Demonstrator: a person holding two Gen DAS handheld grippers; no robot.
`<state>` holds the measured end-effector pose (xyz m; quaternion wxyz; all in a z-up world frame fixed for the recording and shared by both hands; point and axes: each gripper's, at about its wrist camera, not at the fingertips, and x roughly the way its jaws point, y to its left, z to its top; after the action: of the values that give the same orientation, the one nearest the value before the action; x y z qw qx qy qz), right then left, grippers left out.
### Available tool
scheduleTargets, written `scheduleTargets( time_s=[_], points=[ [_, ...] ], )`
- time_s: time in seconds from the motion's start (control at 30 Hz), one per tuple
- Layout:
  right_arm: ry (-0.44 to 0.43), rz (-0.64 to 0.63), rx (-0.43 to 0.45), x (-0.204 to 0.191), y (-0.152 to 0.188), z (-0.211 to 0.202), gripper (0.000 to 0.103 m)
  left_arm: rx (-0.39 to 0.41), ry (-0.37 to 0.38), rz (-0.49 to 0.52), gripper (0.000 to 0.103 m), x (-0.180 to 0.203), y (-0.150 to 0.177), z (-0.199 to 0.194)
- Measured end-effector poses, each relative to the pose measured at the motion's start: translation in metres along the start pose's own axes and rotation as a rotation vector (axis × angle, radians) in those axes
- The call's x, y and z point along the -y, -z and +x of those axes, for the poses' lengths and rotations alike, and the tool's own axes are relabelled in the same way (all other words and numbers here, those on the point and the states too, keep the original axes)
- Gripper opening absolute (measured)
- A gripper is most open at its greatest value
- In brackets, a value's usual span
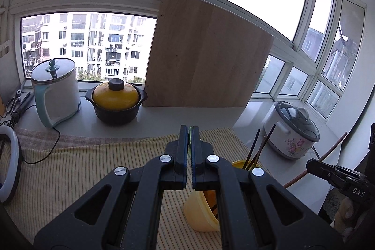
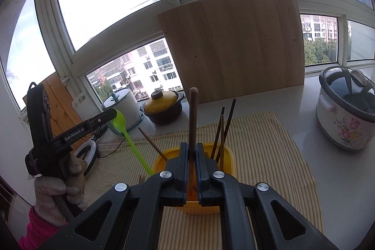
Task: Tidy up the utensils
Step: 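Carry the spoon and chopstick over the yellow container and lower them in, then open both tools to release the spoon and chopstick into the container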
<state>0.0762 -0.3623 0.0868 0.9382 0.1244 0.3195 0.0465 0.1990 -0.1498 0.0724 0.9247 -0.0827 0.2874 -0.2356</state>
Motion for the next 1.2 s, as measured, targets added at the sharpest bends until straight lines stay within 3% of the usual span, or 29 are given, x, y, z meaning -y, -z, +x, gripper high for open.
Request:
scheduleTargets(
  time_s=[0.47,0.6,0.67,0.87,1.0,1.2],
  points=[
    [0.011,0.01,-0.062,0.004,0.01,0.022,0.004,-0.079,0.067,0.015,0.0,0.011,0.019,0.007],
    [0.016,0.007,-0.069,0.003,0.013,0.025,0.014,-0.107,0.094,0.008,0.007,0.01,0.022,0.007],
    [0.022,0.005,-0.062,0.002,0.013,0.024,0.025,-0.112,0.103,0.009,0.02,0.01,0.023,0.005],
    [0.035,-0.004,-0.048,-0.003,0.016,0.02,0.036,-0.111,0.096,0.009,0.02,0.005,0.026,0.001],
    [0.052,0.005,-0.02,-0.003,0.016,0.016,0.052,-0.12,0.086,0.011,0.02,-0.001,0.03,-0.002],
    [0.073,0.011,0.021,-0.004,0.012,0.008,0.057,-0.129,0.067,0.005,0.02,-0.018,0.037,-0.008]
  ],
)
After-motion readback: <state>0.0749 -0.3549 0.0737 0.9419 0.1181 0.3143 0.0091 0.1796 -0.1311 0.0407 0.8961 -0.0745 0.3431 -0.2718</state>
